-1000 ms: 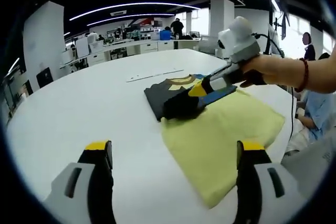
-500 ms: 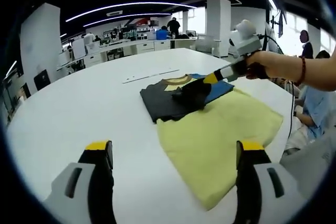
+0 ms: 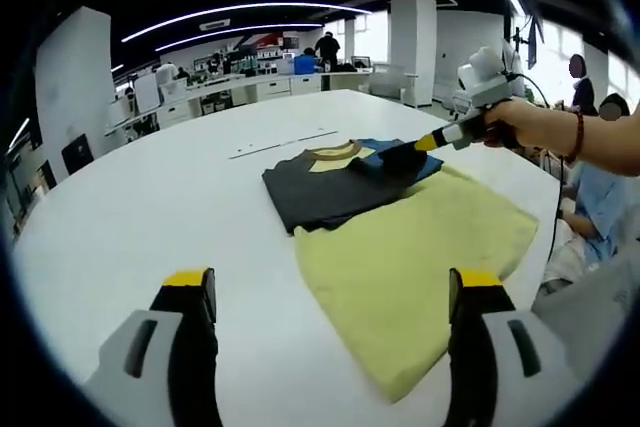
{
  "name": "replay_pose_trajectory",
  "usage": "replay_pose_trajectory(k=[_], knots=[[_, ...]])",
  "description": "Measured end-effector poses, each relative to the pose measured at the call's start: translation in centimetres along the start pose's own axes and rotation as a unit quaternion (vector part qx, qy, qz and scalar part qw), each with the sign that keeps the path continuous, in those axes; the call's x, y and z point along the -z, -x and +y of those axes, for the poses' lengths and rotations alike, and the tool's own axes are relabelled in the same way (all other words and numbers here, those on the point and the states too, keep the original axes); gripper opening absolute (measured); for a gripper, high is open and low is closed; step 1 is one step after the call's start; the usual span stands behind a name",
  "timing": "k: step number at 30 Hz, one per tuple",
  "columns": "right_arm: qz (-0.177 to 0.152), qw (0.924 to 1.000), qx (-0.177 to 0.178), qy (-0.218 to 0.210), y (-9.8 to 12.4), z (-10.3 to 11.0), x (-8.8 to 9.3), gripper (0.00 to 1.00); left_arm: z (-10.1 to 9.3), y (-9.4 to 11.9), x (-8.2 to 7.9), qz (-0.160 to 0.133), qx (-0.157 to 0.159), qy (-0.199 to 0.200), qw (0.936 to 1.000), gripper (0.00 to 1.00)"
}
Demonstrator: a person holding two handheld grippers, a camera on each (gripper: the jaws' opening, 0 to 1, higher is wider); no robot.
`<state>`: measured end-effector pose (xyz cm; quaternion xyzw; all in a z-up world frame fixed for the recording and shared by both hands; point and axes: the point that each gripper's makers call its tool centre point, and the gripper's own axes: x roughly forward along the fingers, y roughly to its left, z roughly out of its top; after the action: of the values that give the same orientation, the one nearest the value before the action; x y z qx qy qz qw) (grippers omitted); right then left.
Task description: Fold the garment on the visible template until the final outline fits inside the template.
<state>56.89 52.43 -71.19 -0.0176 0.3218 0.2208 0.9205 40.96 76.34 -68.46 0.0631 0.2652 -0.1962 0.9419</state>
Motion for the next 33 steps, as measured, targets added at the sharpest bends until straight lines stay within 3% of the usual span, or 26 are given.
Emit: replay_pose_trajectory(k=[9, 17, 23, 29, 33], knots=[[-0.003, 0.9984, 0.030, -0.049, 1.3, -0.9, 1.5, 0.00, -0.1, -0.1, -0.2, 0.002, 0.003, -0.005, 1.0000, 0.93], [0.032, 0.9965, 0.041, -0.066, 1.4, -1.6, 4.3, 0.00, -0.3, -0.2, -0.2, 0.003, 0.008, -0.010, 0.9999, 0.94], [0.044, 0.9953, 0.049, -0.071, 2.0, -2.5, 5.2, 0.00, -0.4, -0.2, 0.1, 0.008, 0.011, -0.009, 0.9999, 0.95], [0.043, 0.9963, 0.039, -0.063, 2.6, -2.5, 5.2, 0.11, -0.7, -0.3, 0.4, 0.015, 0.018, -0.011, 0.9997, 0.96], [0.048, 0.9979, 0.023, -0.037, 3.6, -2.1, 5.5, 0.27, -0.9, -0.1, 0.8, 0.020, 0.022, -0.010, 0.9995, 0.97]])
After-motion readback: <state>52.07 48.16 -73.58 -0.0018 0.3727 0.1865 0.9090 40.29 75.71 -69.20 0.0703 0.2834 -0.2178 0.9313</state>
